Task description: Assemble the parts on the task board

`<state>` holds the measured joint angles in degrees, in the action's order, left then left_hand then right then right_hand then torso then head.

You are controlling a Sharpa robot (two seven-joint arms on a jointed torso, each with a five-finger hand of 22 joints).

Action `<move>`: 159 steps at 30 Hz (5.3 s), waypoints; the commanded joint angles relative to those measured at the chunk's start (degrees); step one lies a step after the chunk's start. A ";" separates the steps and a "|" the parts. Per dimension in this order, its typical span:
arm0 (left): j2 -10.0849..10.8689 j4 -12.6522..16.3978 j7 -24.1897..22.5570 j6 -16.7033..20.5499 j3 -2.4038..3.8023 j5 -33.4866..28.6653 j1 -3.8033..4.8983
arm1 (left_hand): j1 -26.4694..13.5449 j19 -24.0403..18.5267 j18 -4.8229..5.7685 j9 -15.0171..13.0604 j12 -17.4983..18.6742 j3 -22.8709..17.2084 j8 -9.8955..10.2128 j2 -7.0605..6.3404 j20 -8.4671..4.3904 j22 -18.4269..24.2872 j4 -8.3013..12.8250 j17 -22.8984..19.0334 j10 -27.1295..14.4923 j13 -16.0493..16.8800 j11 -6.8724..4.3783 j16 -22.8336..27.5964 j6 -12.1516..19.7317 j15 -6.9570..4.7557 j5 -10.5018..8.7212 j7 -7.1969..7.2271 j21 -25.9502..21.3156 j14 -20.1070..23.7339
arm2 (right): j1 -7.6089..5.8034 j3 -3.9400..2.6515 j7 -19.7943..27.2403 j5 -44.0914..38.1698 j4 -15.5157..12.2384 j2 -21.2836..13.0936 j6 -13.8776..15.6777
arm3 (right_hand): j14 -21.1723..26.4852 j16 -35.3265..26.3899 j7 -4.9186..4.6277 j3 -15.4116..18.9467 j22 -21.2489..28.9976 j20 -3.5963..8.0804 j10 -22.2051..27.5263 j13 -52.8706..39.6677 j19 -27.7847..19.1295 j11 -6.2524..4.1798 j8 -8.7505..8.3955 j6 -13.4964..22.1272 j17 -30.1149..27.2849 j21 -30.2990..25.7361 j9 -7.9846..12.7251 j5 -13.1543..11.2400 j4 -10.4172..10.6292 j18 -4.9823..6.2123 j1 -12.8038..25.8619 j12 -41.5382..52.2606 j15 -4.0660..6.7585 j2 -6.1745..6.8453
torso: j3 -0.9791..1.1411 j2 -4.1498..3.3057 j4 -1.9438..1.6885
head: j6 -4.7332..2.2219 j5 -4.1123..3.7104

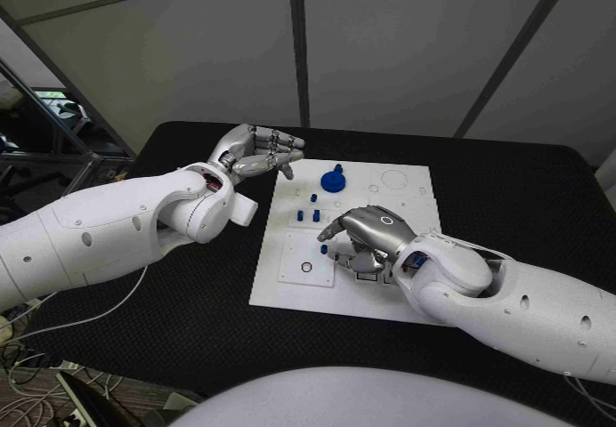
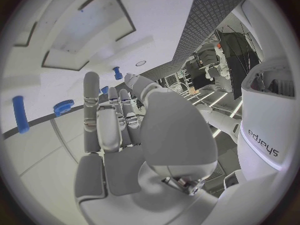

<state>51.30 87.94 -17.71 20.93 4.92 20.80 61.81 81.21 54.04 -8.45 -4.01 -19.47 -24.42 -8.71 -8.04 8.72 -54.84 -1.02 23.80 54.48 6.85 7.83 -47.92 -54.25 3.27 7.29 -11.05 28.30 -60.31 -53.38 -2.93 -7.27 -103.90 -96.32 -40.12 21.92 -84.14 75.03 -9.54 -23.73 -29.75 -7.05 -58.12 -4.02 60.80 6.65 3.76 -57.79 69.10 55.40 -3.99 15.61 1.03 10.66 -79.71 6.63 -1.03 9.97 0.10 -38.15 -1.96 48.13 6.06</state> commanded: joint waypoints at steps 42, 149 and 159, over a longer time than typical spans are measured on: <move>-0.10 -0.51 -0.23 -1.39 0.03 -0.11 0.07 | -0.05 -0.10 -1.82 0.09 -0.34 0.21 -0.05 0.32 0.24 0.12 0.12 -0.08 -0.46 -0.08 0.07 0.34 0.26 0.15 -0.15 -0.39 -0.24 0.26 | -7.44 -6.70 -4.81 5.95 1.89 -8.55 -22.54 | -0.89 0.57 1.17 5.97 0.56 0.29 1.37 0.05 1.11 -0.81 0.16 0.39 -0.62 -0.94 0.01 -0.30 2.01 -0.10 0.84 5.71 0.10 0.14 | -0.04 -0.09 -0.10 | -1.77 -2.70; -0.71 -0.89 -0.13 -1.73 0.04 -0.11 0.08 | 0.20 0.02 -1.88 0.07 -0.63 0.17 -0.13 0.63 0.24 0.16 0.32 -0.19 -0.62 -0.09 0.07 0.37 0.33 0.12 -0.13 -0.41 -0.33 0.22 | -4.44 1.13 0.50 8.34 -0.94 3.80 -11.87 | -2.71 4.02 2.14 -0.02 -8.92 2.52 -10.90 -0.53 7.53 -3.39 3.10 -8.18 3.53 5.69 -1.39 -1.88 1.08 -1.73 -2.61 6.80 2.39 -4.61 | -0.06 -0.11 -0.11 | -0.49 -0.80; -0.74 -0.87 -0.10 -1.79 0.04 -0.11 0.08 | 0.20 0.02 -1.88 0.07 -0.63 0.17 -0.13 0.63 0.24 0.16 0.32 -0.19 -0.62 -0.09 0.07 0.37 0.33 0.12 -0.13 -0.41 -0.33 0.22 | -4.41 1.53 0.67 7.40 -0.14 4.34 -13.49 | -2.73 4.06 2.15 -0.01 -8.92 2.51 -10.92 -0.53 7.52 -3.39 3.10 -8.19 3.60 5.70 -1.40 -1.82 1.05 -1.73 -2.60 6.78 2.39 -4.55 | -0.03 -0.08 -0.03 | -0.28 -0.72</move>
<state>50.62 87.03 -17.51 19.81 4.91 20.78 61.81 81.44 54.04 -8.46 -3.99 -19.70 -24.42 -8.71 -7.83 8.71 -54.77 -1.02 23.68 54.30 6.84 8.02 -47.93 -54.05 3.27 7.29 -11.25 28.30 -60.31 -57.73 -1.40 -7.24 -95.49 -96.47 -35.86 9.79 -84.04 78.87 -7.32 -23.33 -38.67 -4.50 -68.68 -4.50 68.11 3.29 6.49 -65.63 72.64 60.96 -4.80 13.53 2.04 9.79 -82.55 13.72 1.14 5.21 0.04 -38.23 -2.01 47.81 5.29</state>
